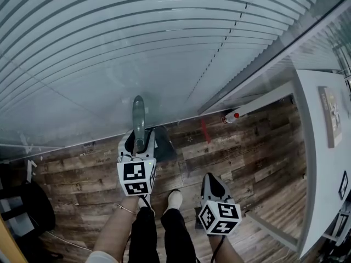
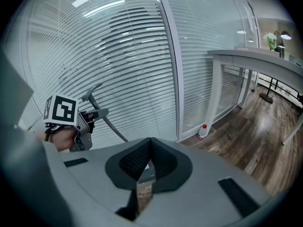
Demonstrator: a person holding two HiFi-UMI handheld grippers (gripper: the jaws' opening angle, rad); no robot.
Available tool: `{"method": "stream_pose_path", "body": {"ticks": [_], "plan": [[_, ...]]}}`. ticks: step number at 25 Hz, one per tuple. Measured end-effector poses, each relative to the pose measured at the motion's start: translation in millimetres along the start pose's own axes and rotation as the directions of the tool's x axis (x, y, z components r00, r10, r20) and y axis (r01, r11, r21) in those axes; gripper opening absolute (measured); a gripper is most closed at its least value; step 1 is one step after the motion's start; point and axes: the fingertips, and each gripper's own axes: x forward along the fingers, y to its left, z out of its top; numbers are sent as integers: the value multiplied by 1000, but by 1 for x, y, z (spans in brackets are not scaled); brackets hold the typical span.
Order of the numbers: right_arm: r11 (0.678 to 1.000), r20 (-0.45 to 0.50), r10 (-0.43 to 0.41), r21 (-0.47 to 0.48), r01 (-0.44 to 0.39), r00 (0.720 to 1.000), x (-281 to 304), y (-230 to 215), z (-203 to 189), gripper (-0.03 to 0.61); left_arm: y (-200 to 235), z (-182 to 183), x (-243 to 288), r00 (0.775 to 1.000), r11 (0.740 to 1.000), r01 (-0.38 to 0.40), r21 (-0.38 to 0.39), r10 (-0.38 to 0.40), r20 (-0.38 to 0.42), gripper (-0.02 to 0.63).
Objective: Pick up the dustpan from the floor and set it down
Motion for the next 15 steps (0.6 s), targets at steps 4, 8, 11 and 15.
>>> {"method": "stream_pose_path", "body": {"ticks": [4, 8, 11, 15], "plan": [[1000, -7, 0, 6, 1, 1000, -1, -1, -4, 32, 0, 3, -2, 1000, 1000, -12, -6, 12, 26, 162], [1000, -8, -2, 6, 2, 1000, -1, -2, -6, 32, 1, 4, -2, 999, 1000, -20, -17, 21, 37, 144], [1000, -9, -2, 9, 2, 1000, -4, -1, -4, 32, 2, 8, -5, 999, 999, -26, -32, 27, 41, 132], [1000, -11, -3, 14, 3, 1000, -7, -1, -3, 32, 4, 12, -8, 998, 999, -39, -34, 40, 40, 114]]}}
